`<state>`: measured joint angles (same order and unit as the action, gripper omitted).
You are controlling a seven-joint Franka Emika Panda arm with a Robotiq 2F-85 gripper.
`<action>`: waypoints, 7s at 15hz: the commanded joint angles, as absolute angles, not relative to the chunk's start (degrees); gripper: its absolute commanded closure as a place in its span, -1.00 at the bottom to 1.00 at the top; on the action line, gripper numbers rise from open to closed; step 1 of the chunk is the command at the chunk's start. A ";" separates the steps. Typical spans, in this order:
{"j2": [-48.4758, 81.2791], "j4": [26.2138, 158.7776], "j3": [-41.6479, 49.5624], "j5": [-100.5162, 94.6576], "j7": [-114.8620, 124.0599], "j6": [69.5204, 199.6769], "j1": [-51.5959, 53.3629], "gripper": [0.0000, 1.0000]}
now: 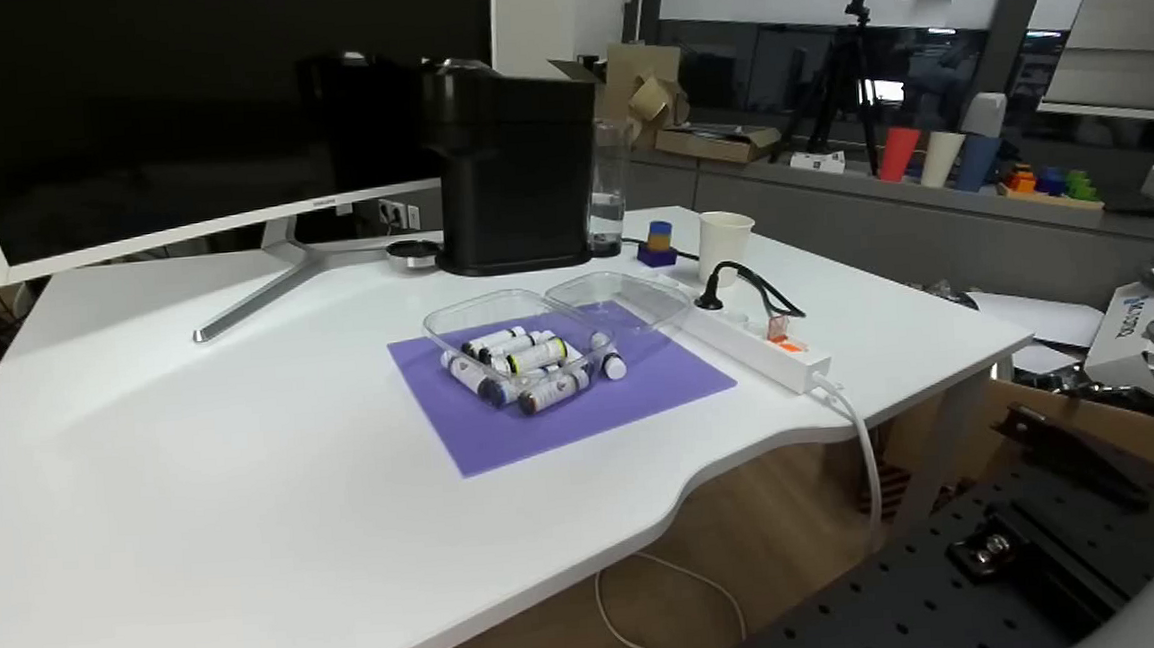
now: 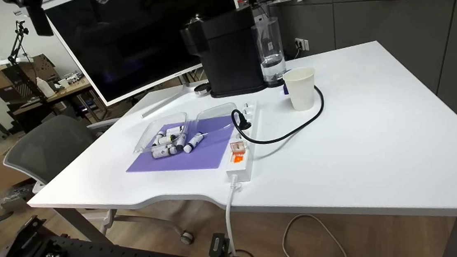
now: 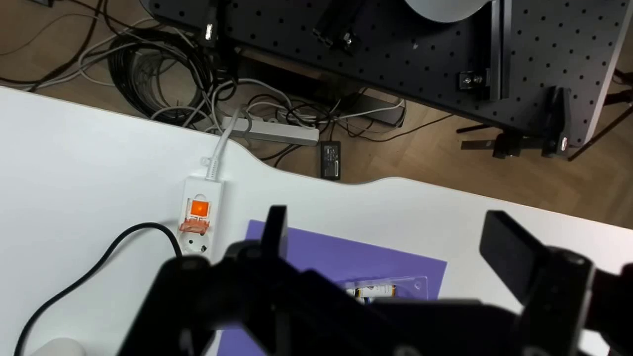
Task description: Close the clear container
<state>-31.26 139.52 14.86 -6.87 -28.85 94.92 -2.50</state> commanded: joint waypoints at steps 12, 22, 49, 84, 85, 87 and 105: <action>-18.97 139.83 15.22 7.06 -12.69 126.37 -7.00 -1.00; -1.14 137.58 11.36 19.11 -7.09 133.80 -6.87 -1.00; 18.20 138.13 7.21 54.93 -5.52 158.95 -9.34 -1.00; 27.00 126.67 -4.02 92.37 -59.11 162.09 -15.91 -1.00; 26.21 127.28 -4.05 93.25 -62.08 160.62 -16.11 -1.00; 24.63 128.41 -3.95 94.54 -67.40 157.35 -16.45 -1.00; 10.23 140.05 -4.55 92.94 -93.96 152.80 -14.16 -1.00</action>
<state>13.59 137.67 -4.08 93.34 -92.09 152.24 -14.76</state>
